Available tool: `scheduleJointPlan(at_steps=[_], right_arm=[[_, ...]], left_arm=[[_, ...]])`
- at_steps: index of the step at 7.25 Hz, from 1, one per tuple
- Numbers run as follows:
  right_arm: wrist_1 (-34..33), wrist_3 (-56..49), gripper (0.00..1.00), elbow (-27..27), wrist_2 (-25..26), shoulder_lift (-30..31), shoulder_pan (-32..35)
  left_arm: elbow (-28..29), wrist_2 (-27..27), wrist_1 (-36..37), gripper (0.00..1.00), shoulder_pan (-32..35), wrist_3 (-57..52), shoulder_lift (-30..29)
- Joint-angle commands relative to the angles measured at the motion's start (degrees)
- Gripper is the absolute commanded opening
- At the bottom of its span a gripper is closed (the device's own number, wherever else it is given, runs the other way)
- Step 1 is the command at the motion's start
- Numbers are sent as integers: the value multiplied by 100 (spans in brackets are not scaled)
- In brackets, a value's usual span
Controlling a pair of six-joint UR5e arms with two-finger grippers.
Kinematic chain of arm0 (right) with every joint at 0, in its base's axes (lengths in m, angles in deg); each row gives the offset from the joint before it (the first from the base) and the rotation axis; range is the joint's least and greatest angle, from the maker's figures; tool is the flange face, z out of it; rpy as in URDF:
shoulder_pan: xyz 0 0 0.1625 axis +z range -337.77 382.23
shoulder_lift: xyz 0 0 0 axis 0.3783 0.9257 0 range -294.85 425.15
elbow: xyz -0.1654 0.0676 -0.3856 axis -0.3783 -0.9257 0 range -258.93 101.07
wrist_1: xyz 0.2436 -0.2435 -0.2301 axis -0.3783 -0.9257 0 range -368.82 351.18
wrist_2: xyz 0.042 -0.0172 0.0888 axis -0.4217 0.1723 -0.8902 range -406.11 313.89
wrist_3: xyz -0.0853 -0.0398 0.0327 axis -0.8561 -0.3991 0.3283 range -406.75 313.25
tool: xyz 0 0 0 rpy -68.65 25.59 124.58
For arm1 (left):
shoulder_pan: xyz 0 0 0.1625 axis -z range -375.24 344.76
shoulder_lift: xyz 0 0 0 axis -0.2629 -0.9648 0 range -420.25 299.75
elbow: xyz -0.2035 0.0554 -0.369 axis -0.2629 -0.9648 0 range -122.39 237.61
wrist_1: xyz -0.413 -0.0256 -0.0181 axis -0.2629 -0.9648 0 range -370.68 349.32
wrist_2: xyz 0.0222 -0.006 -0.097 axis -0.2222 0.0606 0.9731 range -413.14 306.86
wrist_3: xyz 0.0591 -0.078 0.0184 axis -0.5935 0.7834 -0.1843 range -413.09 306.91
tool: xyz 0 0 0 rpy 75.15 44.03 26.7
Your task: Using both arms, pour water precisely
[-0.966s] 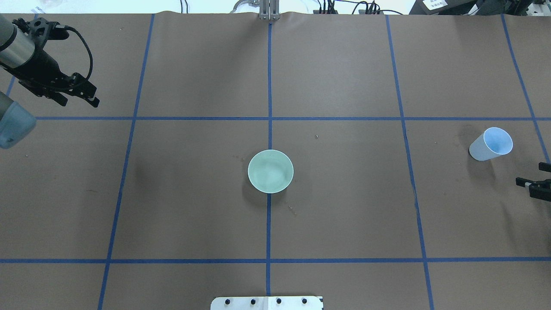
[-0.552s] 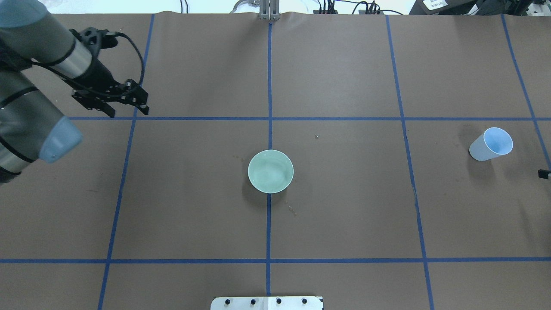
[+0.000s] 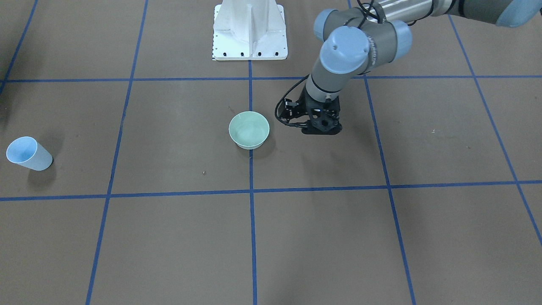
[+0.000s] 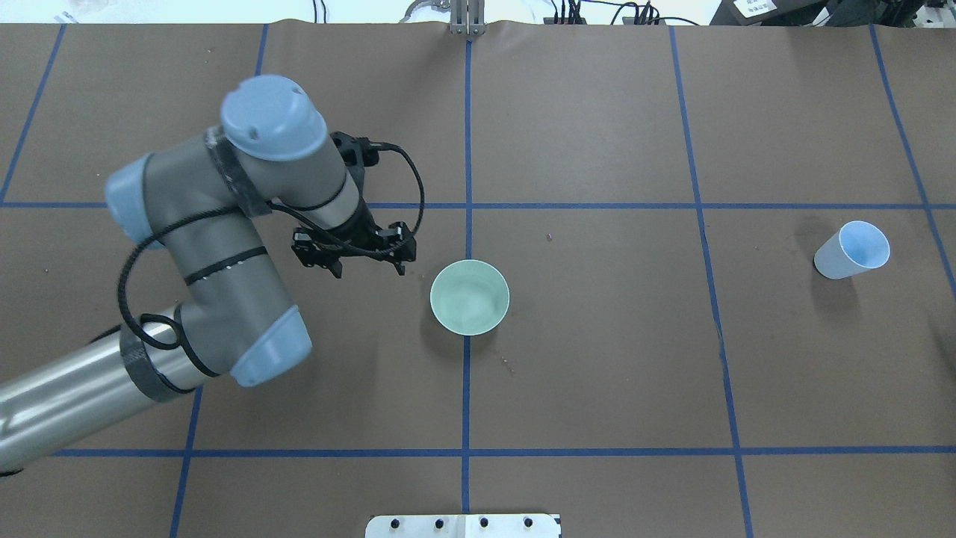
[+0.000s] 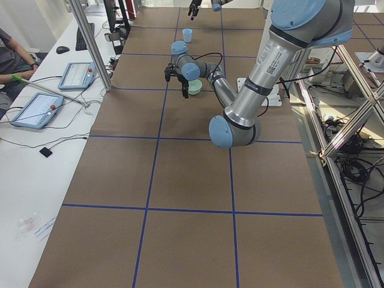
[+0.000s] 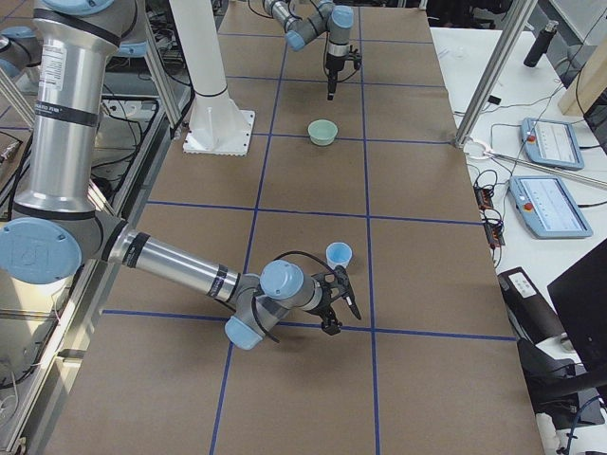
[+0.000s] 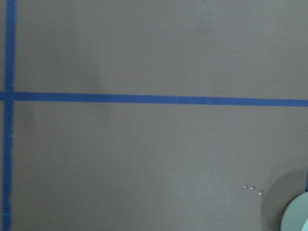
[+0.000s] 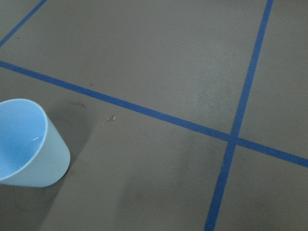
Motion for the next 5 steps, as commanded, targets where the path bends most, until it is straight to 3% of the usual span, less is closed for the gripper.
scheduleJointPlan(at_steps=[1, 4, 5], right_arm=[[-1262, -631, 99, 32, -610, -404, 353], [-3748, -2300, 99, 820, -640, -748, 767], [-4269, -2496, 99, 1093, -640, -819, 838]], left_arm=[[391, -459, 255, 95, -533, 37, -504], [1044, -460, -78, 93, -561, 37, -796], [1106, -460, -105, 89, -561, 63, -805]])
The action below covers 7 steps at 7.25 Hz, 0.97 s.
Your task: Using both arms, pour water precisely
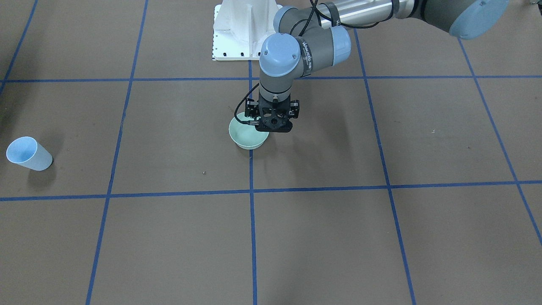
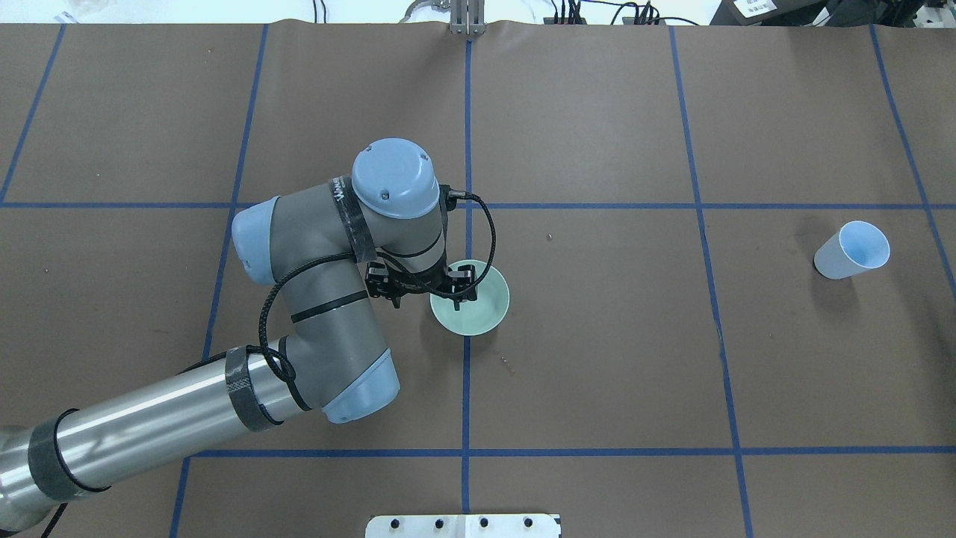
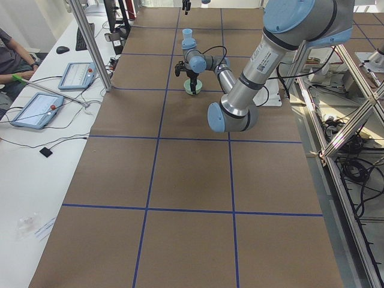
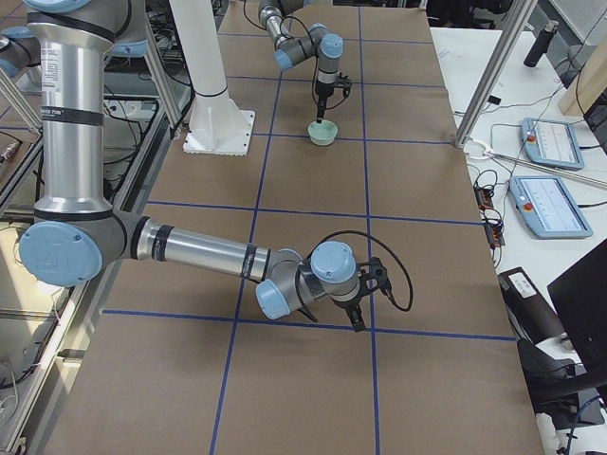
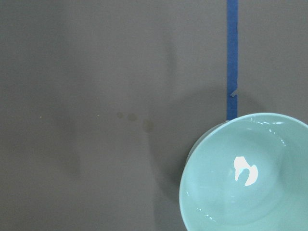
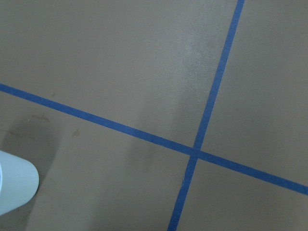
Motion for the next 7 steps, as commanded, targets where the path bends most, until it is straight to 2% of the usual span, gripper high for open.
scheduleJointPlan(at_steps=[1, 2, 3, 4, 5, 7], right_arm=[[-841, -387, 99, 395, -7, -108, 130], [-841, -395, 99, 386, 2, -108, 131], [-841, -396, 99, 395, -7, -108, 139], [-841, -404, 99, 395, -7, -108, 148], [-841, -404, 99, 395, -42, -108, 148], [-841, -404, 99, 395, -68, -116, 157]], left_arm=[[253, -3, -336, 84, -4, 238, -26], [507, -3, -678, 78, -13, 432, -61], [553, -3, -812, 61, -13, 529, -61], [553, -3, -814, 28, -13, 522, -52], [527, 6, -814, 0, -4, 522, -52], [492, 6, -822, 0, 31, 521, -52]])
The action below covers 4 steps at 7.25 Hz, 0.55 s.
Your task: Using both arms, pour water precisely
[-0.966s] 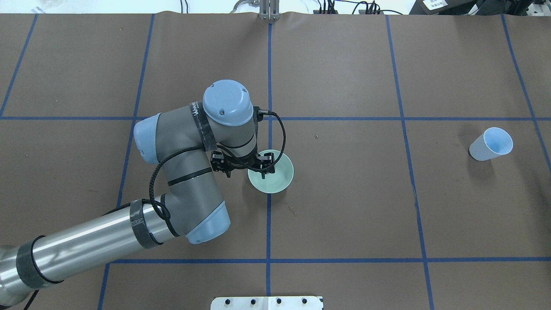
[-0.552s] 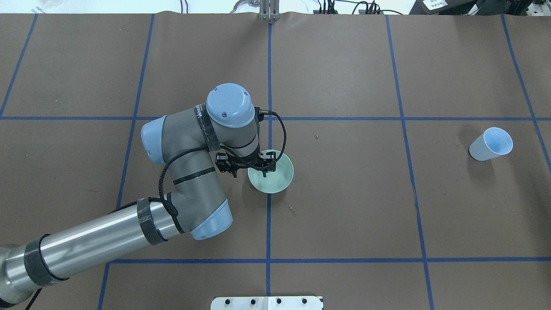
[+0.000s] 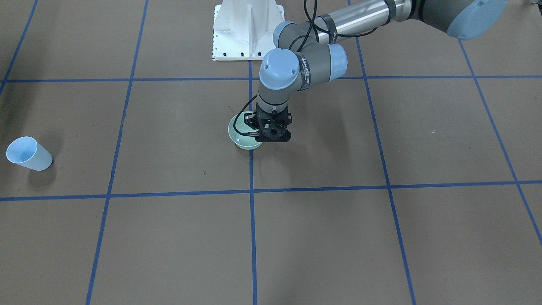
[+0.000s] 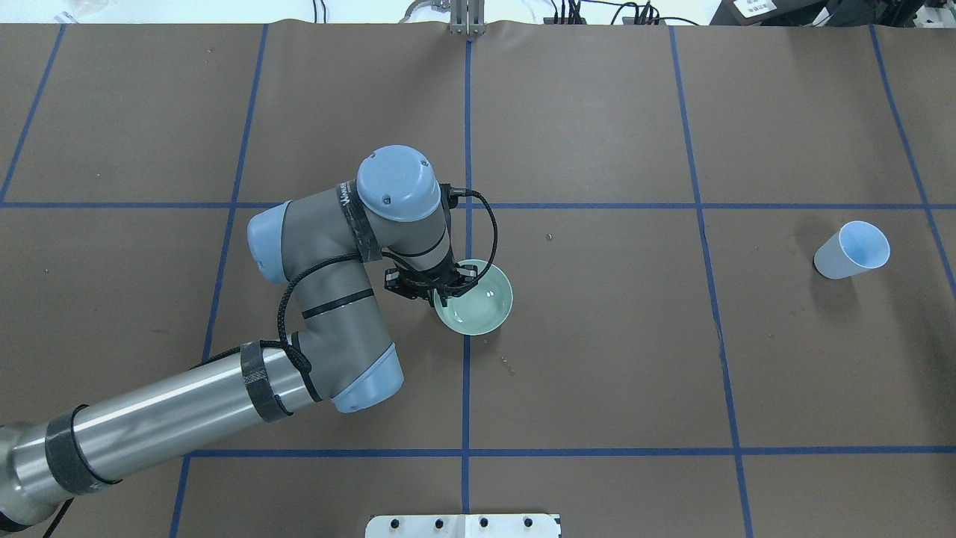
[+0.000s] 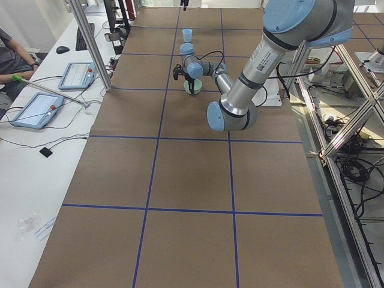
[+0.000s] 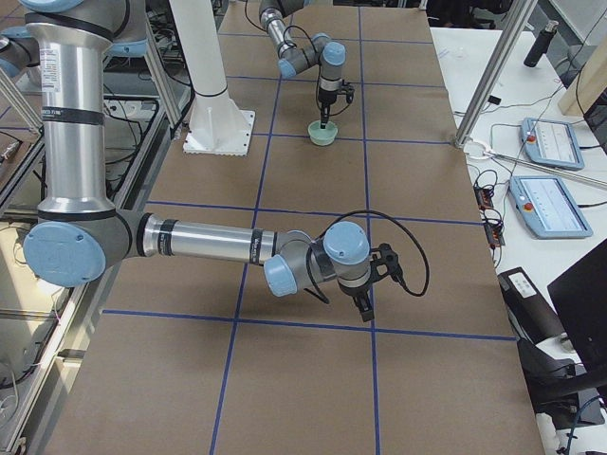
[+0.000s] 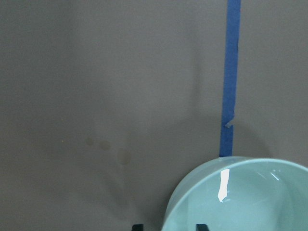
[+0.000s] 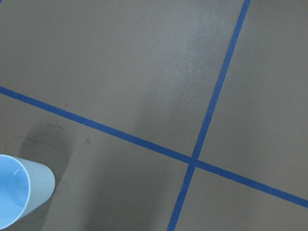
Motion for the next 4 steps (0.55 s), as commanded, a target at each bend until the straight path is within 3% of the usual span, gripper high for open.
scheduleJointPlan(at_steps=[1, 4], right_arm=[[0, -1, 99, 1, -33, -6, 7], [0, -1, 99, 1, -42, -15, 7]], left_arm=[[-177, 52, 15, 0, 194, 15, 2], [-1230, 1078, 6, 0, 1133, -265, 938]])
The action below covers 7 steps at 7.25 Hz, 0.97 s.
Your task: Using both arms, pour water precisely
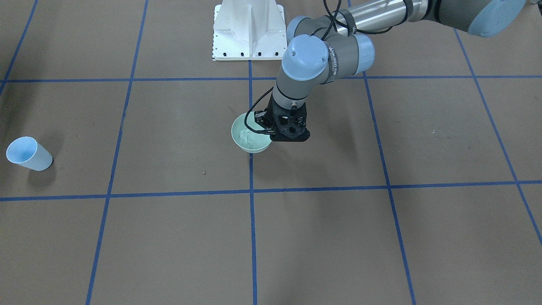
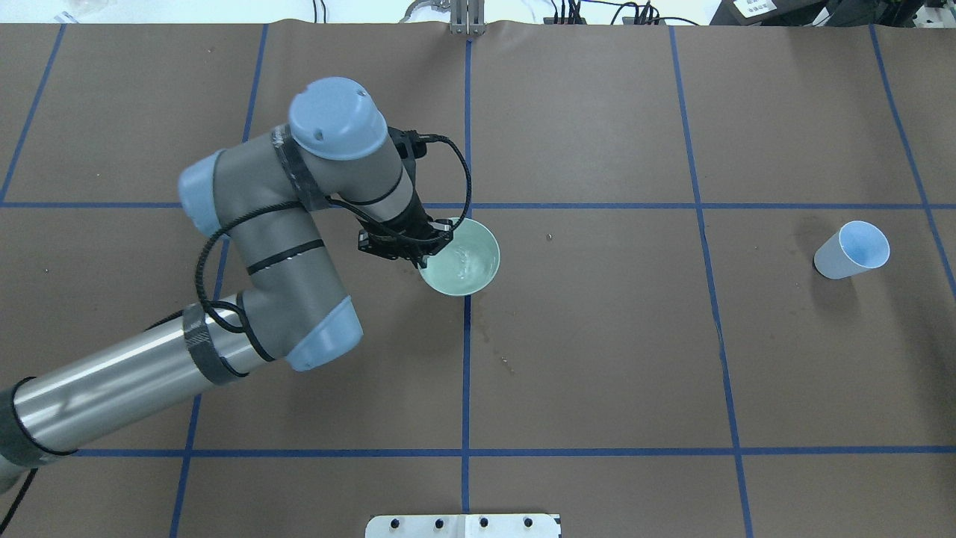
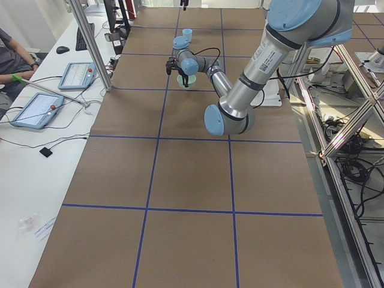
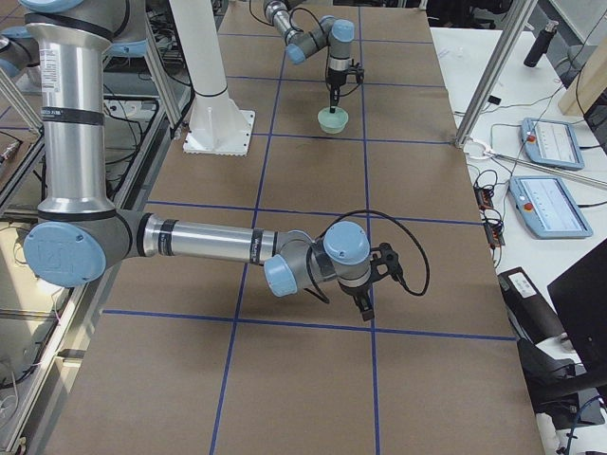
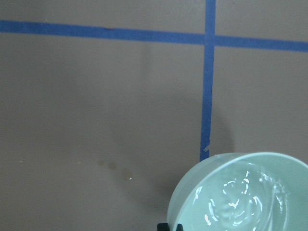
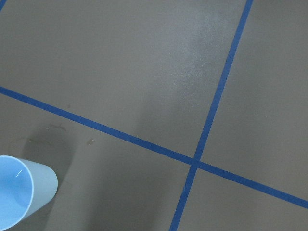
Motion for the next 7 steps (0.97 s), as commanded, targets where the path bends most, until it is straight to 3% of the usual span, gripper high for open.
scheduleJointPlan(at_steps=[1, 2, 4, 7], right_arm=[[-2, 0, 99, 0, -4, -15, 0], [-2, 0, 99, 9, -4, -15, 0], [-2, 9, 99, 44, -4, -15, 0], [-11, 9, 99, 114, -4, 20, 0]], left_arm=[[-875, 488, -24, 0, 534, -999, 1227], [-1297, 541, -50, 0, 927, -1773, 2053], [-1285, 1164, -102, 0, 1876, -3677, 3232], [-84, 1165, -120, 0, 2616, -4879, 3415]])
